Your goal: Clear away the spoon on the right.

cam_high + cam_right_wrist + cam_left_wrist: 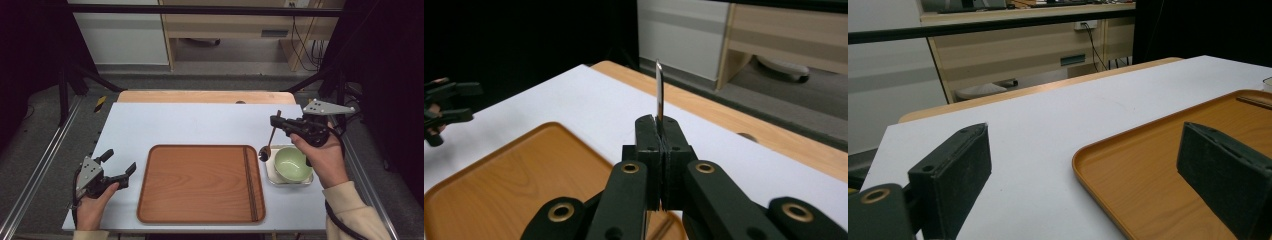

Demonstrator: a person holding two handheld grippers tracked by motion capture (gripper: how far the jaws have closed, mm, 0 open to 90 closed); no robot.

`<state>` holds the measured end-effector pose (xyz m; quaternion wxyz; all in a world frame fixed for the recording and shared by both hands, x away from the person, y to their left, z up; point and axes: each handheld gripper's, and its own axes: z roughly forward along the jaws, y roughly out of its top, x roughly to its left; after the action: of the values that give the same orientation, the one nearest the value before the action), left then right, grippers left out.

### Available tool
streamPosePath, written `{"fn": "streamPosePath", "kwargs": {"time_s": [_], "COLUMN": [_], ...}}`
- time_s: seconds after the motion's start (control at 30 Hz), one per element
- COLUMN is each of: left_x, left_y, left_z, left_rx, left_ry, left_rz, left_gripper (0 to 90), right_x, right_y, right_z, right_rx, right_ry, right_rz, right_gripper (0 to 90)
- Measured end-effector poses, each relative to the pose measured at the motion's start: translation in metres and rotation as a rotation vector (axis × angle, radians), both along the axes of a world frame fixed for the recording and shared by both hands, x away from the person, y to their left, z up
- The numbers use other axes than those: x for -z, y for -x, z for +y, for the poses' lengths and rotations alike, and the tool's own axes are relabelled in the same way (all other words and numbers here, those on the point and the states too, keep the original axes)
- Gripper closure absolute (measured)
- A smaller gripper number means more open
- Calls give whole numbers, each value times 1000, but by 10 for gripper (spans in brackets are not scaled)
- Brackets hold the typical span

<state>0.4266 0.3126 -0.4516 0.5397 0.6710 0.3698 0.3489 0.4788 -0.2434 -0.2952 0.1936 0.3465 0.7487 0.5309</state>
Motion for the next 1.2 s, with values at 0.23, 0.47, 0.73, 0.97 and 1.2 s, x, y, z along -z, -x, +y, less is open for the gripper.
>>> {"fn": "streamPosePath", "kwargs": {"time_s": [0.23,0.47,0.73,0.97,1.2], "left_x": [-2,-2,-2,-2,-2], "left_y": [0,0,0,1,0], "left_z": [2,3,2,2,2], "left_rx": [-1,-3,-1,-1,2], "left_ry": [17,18,16,18,14], "left_rz": [-5,-3,-4,-5,-5], "left_gripper": [70,70,70,70,70], "right_x": [18,33,52,63,67], "right_y": [3,8,17,24,27], "right_z": [22,39,54,60,63], "right_rx": [-52,-101,-153,-183,-200], "right_ry": [19,20,39,58,67], "right_rz": [38,83,134,158,184], "right_gripper": [895,895,895,895,895]}}
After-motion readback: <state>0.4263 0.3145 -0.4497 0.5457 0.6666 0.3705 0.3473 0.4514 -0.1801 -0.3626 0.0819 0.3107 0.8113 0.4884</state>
